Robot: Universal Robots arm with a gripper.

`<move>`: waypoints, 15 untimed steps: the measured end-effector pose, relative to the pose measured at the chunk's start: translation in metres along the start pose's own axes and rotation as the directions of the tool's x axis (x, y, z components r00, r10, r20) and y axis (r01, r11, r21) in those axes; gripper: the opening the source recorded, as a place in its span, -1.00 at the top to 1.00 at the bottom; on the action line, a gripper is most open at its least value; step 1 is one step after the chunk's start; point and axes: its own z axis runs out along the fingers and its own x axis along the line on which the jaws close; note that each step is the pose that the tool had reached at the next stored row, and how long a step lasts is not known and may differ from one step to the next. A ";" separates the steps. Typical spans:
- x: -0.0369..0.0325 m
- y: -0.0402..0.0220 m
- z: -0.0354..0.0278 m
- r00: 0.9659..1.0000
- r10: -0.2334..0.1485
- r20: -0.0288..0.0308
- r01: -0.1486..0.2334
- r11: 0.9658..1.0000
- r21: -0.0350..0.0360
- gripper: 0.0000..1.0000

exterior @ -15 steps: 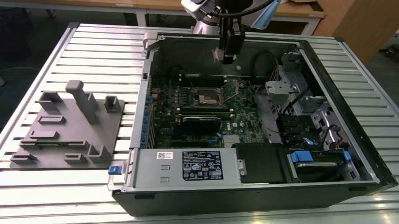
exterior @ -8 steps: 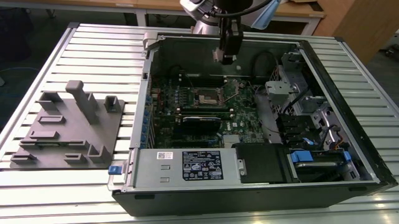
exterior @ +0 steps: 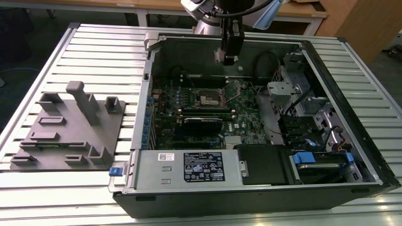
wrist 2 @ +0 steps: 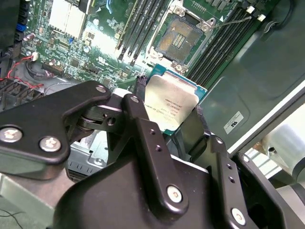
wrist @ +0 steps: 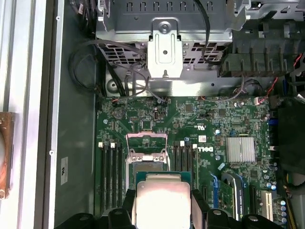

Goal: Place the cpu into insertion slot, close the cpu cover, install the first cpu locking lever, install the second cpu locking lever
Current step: 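Place the cpu into insertion slot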

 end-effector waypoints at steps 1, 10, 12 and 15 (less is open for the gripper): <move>0.0001 0.0000 0.0003 1.000 0.000 0.000 0.000 1.000 0.000 -0.07; 0.0000 -0.0002 0.0021 1.000 0.000 0.000 0.000 1.000 0.000 -0.07; 0.0000 -0.0002 0.0026 1.000 0.000 0.000 0.000 1.000 0.000 -0.07; 0.0000 -0.0003 0.0033 1.000 0.000 0.000 0.000 1.000 0.000 -0.07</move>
